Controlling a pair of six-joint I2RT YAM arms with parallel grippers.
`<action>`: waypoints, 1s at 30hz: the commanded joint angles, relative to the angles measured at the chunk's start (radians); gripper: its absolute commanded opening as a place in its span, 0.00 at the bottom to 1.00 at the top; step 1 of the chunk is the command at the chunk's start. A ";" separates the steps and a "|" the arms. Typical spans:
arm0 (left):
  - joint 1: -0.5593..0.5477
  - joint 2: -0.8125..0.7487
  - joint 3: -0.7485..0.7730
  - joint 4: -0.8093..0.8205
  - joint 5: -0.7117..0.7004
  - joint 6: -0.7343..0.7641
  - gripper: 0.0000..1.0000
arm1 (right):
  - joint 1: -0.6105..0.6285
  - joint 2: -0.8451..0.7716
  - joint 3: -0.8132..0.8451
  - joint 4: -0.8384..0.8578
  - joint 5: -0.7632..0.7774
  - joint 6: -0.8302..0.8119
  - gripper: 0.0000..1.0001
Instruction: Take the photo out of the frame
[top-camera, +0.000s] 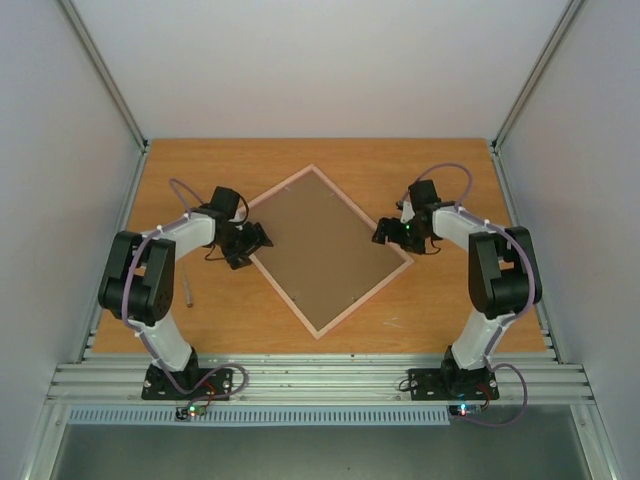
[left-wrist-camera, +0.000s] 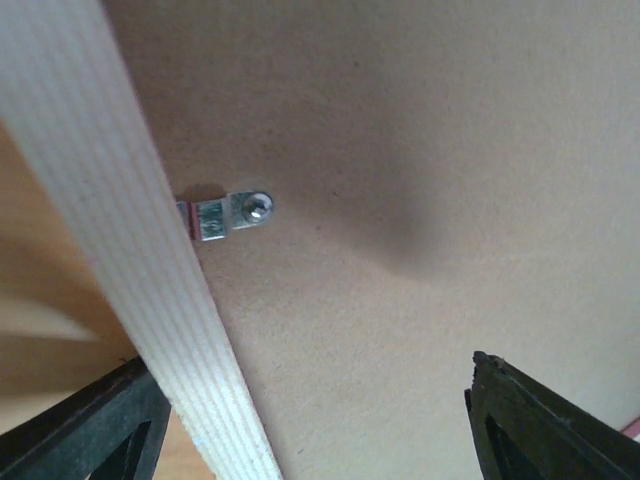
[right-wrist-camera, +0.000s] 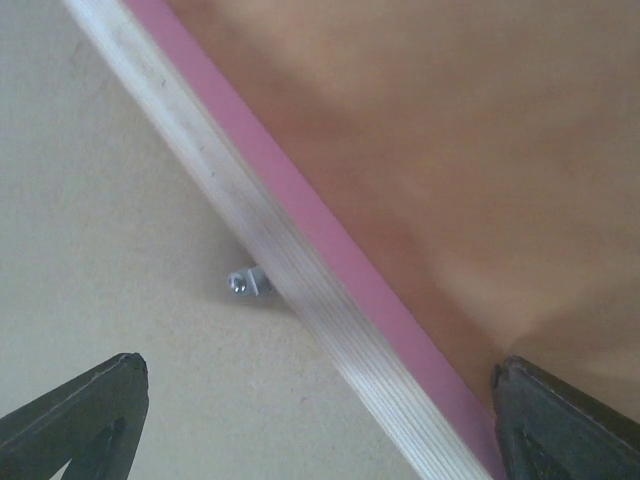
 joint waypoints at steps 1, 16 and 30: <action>-0.026 0.072 0.097 0.027 0.040 0.050 0.81 | 0.015 -0.100 -0.131 -0.019 -0.122 0.095 0.93; -0.102 0.325 0.430 -0.057 0.011 0.123 0.81 | 0.083 -0.371 -0.409 0.078 -0.084 0.366 0.93; -0.085 0.163 0.439 -0.217 -0.212 0.186 0.88 | 0.086 -0.511 -0.329 -0.133 0.101 0.234 0.94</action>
